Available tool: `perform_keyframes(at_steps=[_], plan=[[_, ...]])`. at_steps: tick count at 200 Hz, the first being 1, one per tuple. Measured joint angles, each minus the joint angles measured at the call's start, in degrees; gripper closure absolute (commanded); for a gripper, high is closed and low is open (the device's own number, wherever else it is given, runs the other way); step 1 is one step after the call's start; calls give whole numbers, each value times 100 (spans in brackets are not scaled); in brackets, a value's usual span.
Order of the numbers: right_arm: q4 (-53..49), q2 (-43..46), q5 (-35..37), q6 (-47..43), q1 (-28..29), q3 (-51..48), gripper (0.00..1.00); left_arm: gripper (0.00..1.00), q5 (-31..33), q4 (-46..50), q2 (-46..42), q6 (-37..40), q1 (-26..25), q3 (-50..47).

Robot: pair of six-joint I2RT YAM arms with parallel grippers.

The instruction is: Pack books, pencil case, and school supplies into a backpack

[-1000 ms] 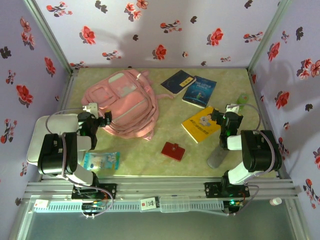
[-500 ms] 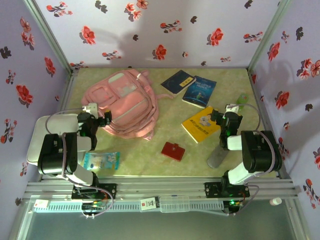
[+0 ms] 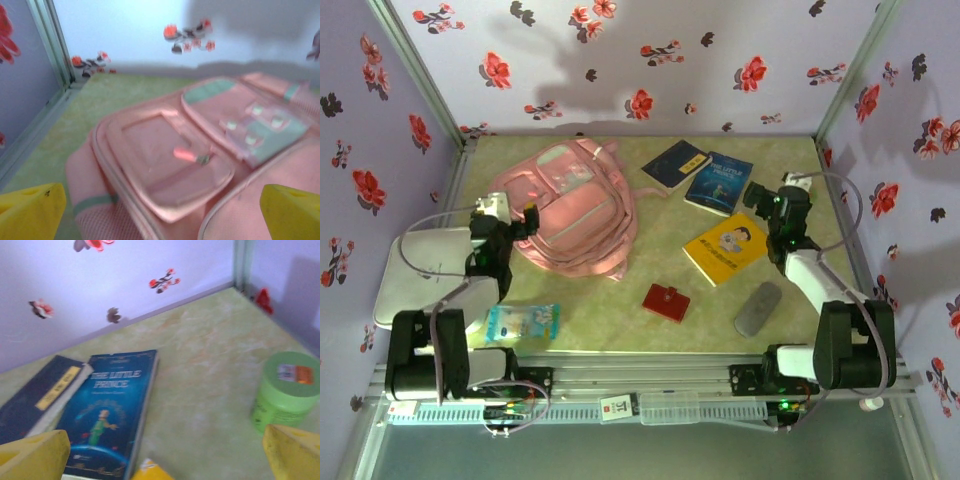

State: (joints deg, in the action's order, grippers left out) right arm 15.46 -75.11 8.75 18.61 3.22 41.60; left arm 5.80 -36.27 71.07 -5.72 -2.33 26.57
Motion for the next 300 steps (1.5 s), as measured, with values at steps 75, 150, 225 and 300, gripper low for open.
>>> perform_keyframes(at_steps=[75, 150, 225, 300], plan=[[-1058, -2039, -1307, 1370, 1196, 1875, 1, 0, -33, 2743, 315, -2011, -605, 2092], [-682, -4389, -2688, 2409, 2343, 3663, 12, 6, -619, 3998, 1137, -3283, -868, 2092], [-1327, -5600, -2920, 2430, 2636, 5471, 52, 8, -798, 4153, 1644, -3641, -911, 2092], [-1368, -5480, -2601, 2551, 2629, 4653, 77, 10, -796, 4127, 2293, -3574, -944, 2581]])
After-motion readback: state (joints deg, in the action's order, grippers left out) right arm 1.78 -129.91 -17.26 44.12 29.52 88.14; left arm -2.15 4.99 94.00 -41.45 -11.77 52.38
